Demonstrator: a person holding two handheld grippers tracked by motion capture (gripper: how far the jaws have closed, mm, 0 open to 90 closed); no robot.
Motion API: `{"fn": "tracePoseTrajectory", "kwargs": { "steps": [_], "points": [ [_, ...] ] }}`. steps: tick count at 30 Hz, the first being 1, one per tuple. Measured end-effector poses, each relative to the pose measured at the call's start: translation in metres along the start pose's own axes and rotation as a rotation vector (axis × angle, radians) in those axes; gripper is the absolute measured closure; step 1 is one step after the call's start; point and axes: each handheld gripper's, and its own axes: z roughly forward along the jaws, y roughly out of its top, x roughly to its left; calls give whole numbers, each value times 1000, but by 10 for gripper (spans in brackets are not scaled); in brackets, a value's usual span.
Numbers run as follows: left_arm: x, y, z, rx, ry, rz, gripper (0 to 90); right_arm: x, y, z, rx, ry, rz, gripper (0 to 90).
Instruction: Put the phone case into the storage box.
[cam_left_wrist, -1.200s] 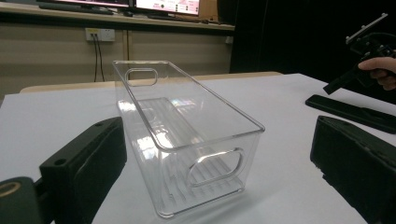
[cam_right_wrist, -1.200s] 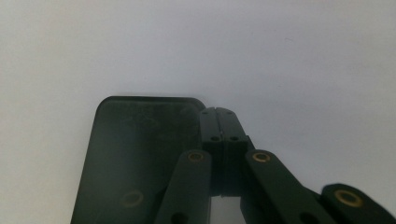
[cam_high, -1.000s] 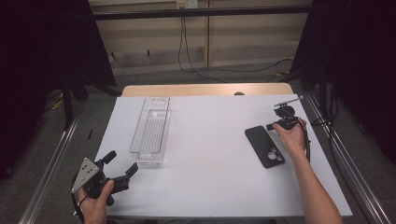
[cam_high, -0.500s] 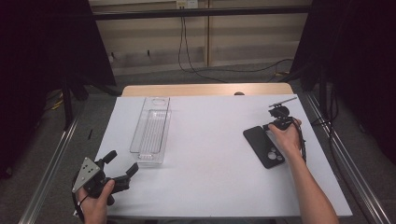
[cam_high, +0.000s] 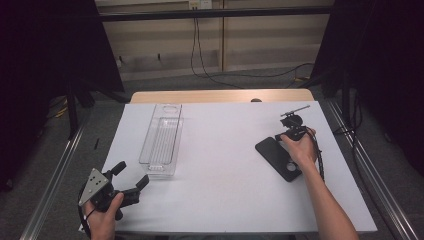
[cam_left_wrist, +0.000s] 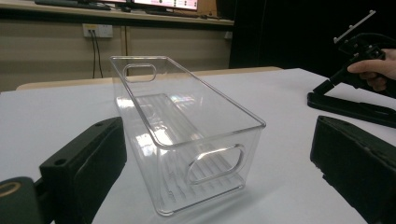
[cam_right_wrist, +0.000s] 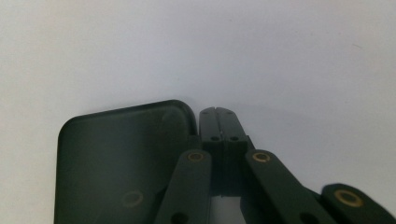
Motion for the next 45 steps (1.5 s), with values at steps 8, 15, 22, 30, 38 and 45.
{"fn": "tracePoseTrajectory", "kwargs": {
  "steps": [8,15,22,30,38,45],
  "points": [
    [-1,1,1,-7,-1,5,38,11,2,3,-4,28,-23,900],
    [-1,1,1,-7,-3,8,38,24,3,6,-9,61,-50,900],
    [-2,2,4,-6,-9,6,38,39,4,10,-7,90,-85,900],
    [-2,2,3,-8,-5,4,38,48,3,11,-12,130,-103,900],
    [-1,2,3,-8,-6,6,37,60,2,12,-3,150,-130,900],
    [-3,2,4,-7,-9,12,38,76,0,12,2,169,-165,900]
  ]
}}
